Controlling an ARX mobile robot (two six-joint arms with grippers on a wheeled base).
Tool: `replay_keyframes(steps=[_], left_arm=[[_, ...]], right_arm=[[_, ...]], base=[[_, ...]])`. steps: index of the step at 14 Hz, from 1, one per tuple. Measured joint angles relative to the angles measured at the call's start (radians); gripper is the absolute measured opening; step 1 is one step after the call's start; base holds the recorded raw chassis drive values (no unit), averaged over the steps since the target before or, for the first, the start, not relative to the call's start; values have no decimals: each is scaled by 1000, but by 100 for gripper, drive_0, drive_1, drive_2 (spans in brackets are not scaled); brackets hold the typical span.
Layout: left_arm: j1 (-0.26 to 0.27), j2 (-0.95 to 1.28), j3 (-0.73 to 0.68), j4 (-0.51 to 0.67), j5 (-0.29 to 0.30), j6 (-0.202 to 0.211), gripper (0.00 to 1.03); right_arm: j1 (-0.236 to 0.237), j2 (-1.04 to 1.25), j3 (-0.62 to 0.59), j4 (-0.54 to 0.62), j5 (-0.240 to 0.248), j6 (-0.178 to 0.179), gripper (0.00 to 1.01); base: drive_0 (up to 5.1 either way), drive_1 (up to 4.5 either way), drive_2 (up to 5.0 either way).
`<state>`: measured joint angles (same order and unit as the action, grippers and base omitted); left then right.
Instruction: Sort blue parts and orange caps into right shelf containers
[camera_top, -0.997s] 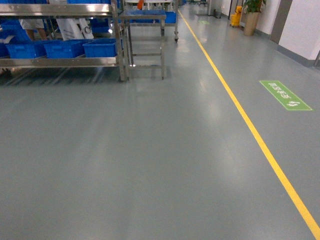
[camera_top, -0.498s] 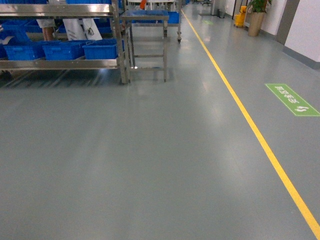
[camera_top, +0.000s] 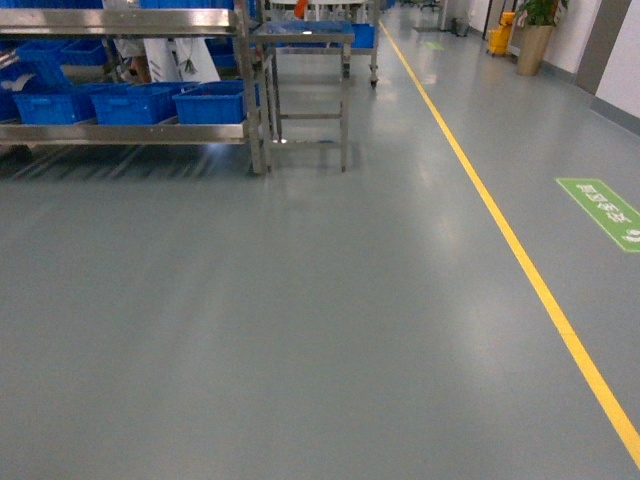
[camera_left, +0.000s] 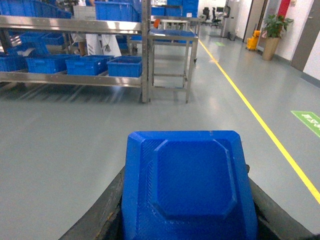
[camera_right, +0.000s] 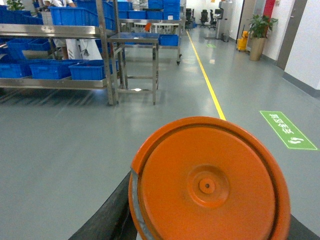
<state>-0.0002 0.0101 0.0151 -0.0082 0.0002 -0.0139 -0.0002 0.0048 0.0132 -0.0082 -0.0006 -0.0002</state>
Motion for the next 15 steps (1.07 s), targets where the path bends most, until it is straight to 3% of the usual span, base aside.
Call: replay_keyframes(steps=[15], left_arm=[[0,0,0,0,0,0,43]], right_arm=[[0,0,0,2,0,0,45]], base=[[-1,427,-430]])
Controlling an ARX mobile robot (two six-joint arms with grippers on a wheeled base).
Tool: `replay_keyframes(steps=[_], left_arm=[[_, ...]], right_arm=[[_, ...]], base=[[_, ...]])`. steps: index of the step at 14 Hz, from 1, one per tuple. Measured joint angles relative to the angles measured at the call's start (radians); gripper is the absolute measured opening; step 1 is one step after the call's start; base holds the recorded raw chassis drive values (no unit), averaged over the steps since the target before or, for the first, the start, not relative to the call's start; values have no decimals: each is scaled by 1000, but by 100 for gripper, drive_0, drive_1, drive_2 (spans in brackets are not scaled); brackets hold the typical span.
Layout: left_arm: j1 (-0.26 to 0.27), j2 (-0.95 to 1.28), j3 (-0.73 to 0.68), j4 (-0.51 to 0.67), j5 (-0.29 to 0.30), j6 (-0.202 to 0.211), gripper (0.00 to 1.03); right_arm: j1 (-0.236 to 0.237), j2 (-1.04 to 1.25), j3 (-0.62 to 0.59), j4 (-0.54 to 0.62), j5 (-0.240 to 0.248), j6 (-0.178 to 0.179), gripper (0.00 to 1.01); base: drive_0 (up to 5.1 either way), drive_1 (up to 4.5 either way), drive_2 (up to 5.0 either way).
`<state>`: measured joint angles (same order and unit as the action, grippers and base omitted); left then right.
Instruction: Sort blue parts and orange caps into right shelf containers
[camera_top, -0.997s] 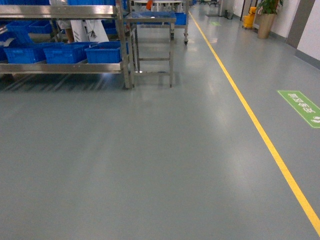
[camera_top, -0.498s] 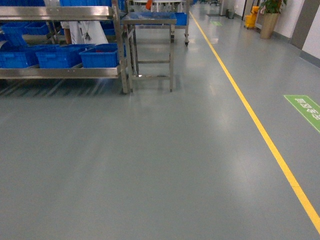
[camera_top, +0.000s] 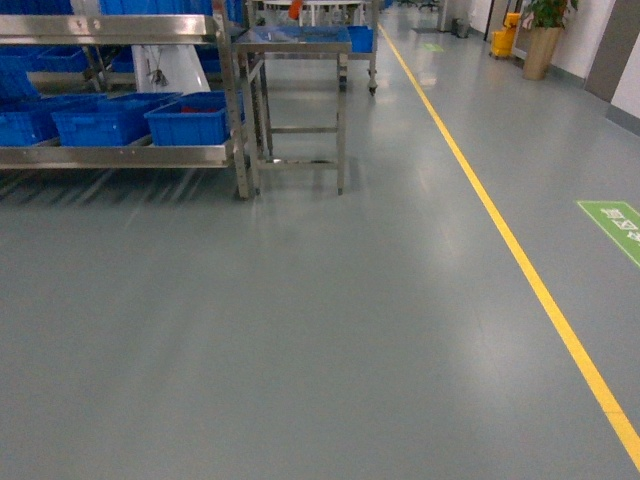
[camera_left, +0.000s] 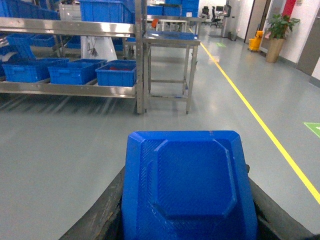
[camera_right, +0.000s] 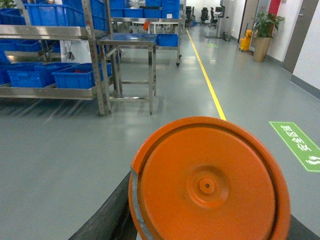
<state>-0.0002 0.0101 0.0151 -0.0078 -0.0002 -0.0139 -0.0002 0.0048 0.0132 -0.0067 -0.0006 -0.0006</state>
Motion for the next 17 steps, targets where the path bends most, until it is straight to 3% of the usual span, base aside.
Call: replay_keyframes(steps=[17], left_arm=[[0,0,0,-1,0,0,43]], right_arm=[[0,0,0,-5,0,0,45]], base=[[2,431,-427]])
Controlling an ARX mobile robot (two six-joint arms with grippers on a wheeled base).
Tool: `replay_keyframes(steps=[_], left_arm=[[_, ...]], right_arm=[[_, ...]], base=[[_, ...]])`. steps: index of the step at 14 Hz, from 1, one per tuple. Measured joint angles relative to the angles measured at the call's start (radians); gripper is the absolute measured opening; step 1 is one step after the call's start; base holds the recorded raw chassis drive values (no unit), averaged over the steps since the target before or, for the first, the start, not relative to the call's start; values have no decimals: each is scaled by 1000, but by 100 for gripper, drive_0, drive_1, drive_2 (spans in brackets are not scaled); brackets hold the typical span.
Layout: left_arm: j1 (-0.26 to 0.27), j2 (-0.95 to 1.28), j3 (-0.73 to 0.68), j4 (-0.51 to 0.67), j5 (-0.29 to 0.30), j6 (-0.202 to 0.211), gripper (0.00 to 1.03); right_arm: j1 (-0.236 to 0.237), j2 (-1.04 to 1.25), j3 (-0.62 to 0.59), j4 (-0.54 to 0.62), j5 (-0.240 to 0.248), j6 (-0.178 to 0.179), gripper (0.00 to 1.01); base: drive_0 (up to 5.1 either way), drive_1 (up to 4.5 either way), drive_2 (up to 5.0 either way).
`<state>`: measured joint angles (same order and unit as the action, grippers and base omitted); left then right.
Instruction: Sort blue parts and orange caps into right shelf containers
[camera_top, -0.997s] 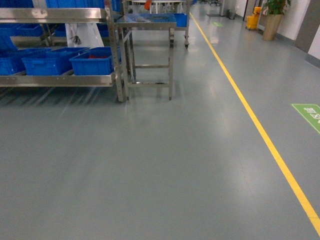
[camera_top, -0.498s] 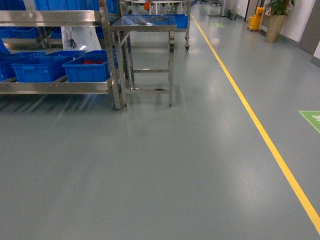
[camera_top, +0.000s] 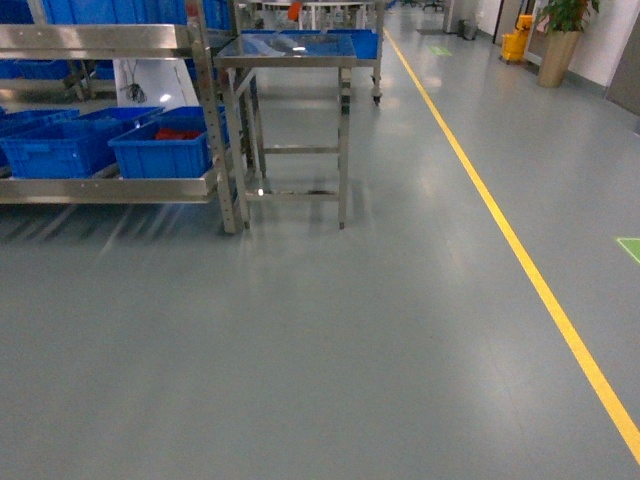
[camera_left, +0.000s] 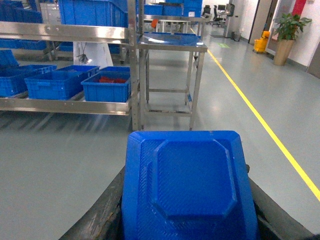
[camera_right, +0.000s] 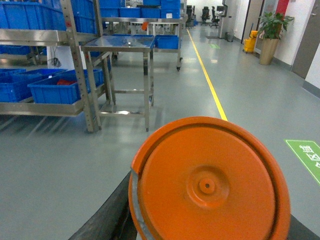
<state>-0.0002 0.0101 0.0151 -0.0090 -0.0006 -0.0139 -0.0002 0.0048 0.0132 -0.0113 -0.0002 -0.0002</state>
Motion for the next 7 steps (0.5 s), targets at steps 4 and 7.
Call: replay_keyframes(steps=[4,7], left_arm=[[0,0,0,6,-1,0,43],[0,0,0,2,1,0,43]], right_arm=[[0,0,0,8,0,0,45],[0,0,0,2,0,0,45]], base=[[-7,422,-436],[-5,423,-433]])
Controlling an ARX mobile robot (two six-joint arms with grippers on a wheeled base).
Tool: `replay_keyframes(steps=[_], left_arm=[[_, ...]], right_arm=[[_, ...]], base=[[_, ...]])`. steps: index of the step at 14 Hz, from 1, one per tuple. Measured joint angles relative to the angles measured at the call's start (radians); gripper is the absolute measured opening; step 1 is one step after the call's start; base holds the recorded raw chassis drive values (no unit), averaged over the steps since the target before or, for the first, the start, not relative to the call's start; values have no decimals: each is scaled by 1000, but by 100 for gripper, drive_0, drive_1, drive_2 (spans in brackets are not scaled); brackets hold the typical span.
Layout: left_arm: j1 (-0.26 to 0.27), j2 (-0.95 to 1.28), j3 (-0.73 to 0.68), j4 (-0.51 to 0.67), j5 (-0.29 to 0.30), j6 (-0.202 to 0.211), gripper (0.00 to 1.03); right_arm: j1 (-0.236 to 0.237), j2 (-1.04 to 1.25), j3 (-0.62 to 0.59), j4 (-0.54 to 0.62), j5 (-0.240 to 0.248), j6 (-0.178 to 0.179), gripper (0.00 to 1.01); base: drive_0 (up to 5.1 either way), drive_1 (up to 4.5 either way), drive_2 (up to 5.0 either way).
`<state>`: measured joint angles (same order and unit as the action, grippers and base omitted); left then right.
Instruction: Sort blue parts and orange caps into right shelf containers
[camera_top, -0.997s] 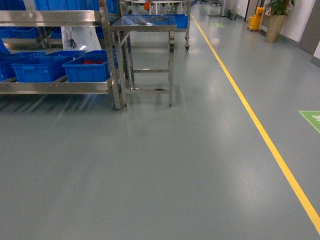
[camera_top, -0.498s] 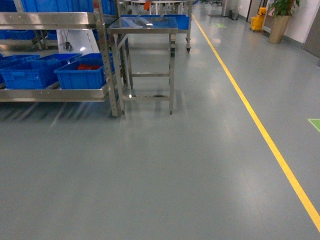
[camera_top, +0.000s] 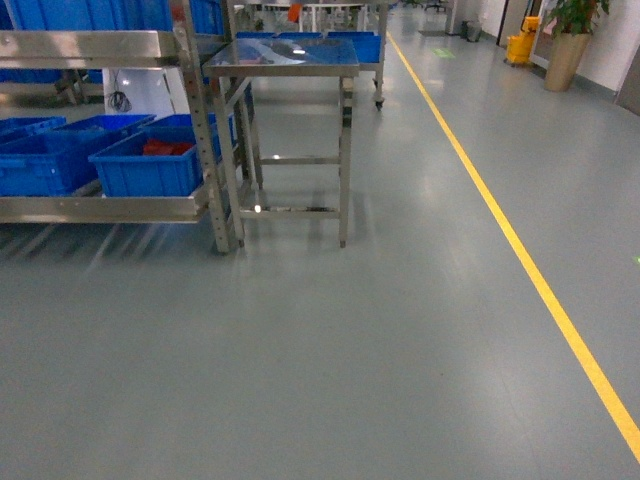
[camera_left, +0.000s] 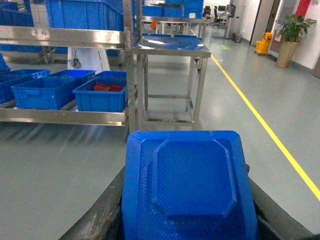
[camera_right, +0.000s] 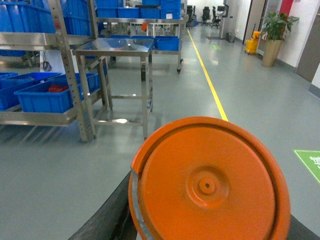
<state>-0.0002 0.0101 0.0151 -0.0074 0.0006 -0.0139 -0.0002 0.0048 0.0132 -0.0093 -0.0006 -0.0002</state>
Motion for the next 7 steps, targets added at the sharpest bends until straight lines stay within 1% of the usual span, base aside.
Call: replay_keyframes(steps=[7], left_arm=[[0,0,0,-1,-1,0,43]], right_arm=[[0,0,0,2,0,0,45]], base=[[-4,423,-431]])
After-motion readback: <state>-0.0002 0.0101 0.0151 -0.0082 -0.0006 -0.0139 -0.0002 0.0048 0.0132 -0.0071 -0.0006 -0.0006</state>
